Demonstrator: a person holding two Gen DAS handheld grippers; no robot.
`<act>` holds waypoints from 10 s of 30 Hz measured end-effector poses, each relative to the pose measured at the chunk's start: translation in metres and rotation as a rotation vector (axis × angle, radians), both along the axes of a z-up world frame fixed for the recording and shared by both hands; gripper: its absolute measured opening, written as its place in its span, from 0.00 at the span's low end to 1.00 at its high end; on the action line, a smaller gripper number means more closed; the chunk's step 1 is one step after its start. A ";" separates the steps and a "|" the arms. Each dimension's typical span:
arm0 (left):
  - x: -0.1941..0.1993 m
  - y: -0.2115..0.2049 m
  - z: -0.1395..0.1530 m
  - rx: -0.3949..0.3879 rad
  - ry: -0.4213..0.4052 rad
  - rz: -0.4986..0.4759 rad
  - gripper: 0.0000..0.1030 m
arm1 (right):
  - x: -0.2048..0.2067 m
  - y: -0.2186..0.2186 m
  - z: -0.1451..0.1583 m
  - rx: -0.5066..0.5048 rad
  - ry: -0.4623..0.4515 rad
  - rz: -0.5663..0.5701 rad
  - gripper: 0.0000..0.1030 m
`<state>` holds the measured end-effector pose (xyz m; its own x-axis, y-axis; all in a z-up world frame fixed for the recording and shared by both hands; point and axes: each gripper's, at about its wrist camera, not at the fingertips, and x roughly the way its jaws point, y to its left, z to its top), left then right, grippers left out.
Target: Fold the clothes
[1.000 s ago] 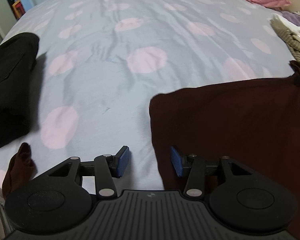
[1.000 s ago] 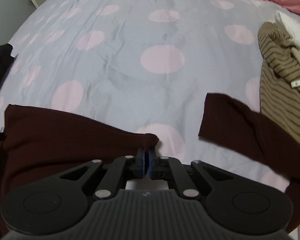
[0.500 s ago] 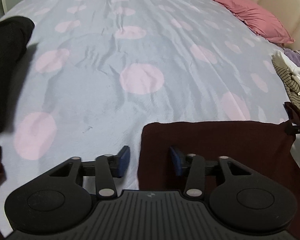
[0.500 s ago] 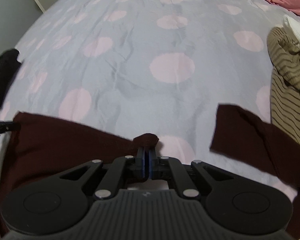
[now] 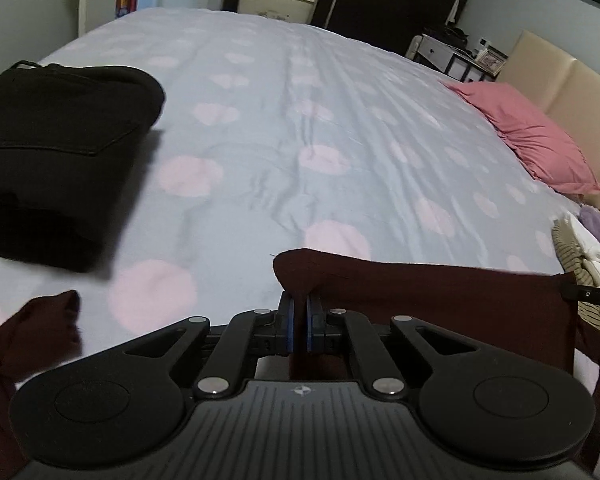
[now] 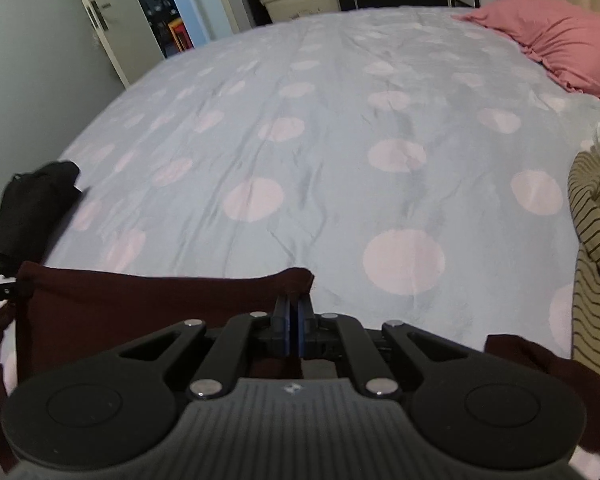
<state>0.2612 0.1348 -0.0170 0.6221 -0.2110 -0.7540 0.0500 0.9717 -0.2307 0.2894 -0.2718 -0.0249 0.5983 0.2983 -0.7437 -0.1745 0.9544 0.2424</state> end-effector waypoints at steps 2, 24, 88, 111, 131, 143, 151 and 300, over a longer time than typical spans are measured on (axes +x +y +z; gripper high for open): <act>0.004 -0.001 -0.005 0.024 0.005 -0.002 0.04 | 0.005 0.004 -0.007 -0.021 0.023 -0.007 0.04; -0.002 0.036 0.008 0.247 0.014 0.093 0.40 | -0.008 0.008 -0.003 -0.076 0.040 0.027 0.35; -0.228 -0.165 0.007 0.152 0.063 -0.334 0.11 | -0.211 0.042 0.009 -0.015 0.157 0.390 0.43; -0.230 -0.036 0.015 0.397 0.084 -0.224 0.50 | -0.212 0.083 -0.043 -0.127 0.286 0.521 0.13; -0.234 -0.014 0.012 0.217 0.021 -0.189 0.12 | -0.177 0.000 0.063 -0.032 -0.038 0.173 0.08; -0.261 -0.057 -0.005 0.363 0.098 -0.497 0.19 | -0.185 -0.032 0.001 -0.186 0.173 0.146 0.15; -0.263 -0.059 -0.010 0.473 0.052 -0.502 0.39 | -0.186 -0.049 0.013 -0.185 0.129 0.087 0.29; -0.295 -0.091 -0.010 0.393 0.213 -0.900 0.18 | -0.301 -0.019 -0.035 -0.605 0.169 0.325 0.33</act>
